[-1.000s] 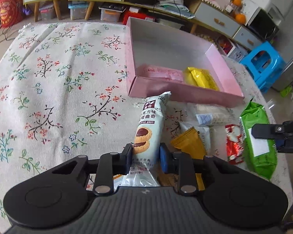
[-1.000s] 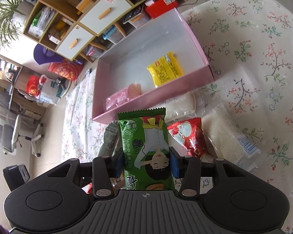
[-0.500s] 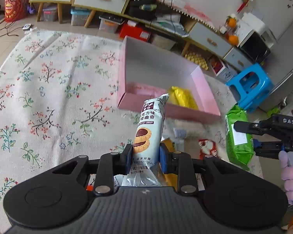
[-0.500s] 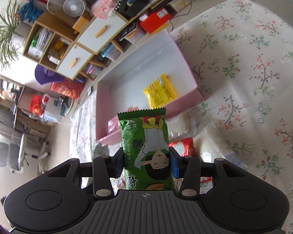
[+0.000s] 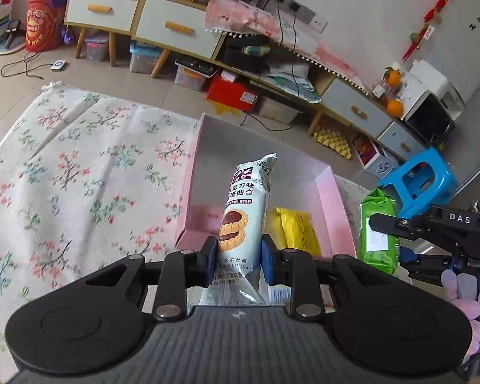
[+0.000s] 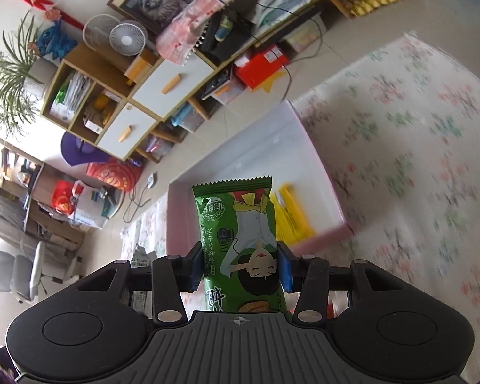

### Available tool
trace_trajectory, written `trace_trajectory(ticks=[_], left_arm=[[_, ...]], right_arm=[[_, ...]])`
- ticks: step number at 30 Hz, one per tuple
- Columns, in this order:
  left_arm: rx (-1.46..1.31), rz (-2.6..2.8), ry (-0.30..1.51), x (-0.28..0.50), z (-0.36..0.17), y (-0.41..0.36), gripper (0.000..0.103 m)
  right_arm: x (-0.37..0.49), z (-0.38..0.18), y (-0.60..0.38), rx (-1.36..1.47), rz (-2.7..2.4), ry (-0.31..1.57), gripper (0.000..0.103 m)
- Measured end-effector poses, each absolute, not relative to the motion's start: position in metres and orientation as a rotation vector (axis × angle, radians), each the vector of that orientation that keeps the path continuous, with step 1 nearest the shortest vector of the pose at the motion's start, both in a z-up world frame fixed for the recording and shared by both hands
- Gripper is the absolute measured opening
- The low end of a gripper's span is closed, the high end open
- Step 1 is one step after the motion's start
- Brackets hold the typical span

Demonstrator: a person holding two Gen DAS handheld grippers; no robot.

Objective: Organize snacks
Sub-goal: 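Lower both packs into the pink box and open both tools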

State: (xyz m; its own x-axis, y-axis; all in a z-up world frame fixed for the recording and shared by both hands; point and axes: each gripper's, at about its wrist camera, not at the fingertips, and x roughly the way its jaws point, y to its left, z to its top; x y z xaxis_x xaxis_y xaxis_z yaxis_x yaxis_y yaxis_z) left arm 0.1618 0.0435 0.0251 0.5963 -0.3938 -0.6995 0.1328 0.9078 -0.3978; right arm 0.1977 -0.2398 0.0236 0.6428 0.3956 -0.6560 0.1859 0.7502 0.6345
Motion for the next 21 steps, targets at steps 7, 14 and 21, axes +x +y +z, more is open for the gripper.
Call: trace_trajectory(ticks=[7, 14, 21], left_arm=[[-0.331, -0.333, 0.866, 0.202, 0.017, 0.023, 0.025], [-0.283, -0.332, 0.853, 0.233, -0.003, 0.004, 0.026], [-0.213, -0.295, 0.842, 0.241, -0.016, -0.001, 0.026]], right_arm=[[0.244, 0.002, -0.239, 0.741, 0.168, 0.871, 0.045], [0.284, -0.024, -0.224, 0.719, 0.209, 0.9, 0.045], [0.306, -0.042, -0.219, 0.728, 0.233, 0.885, 0.045]])
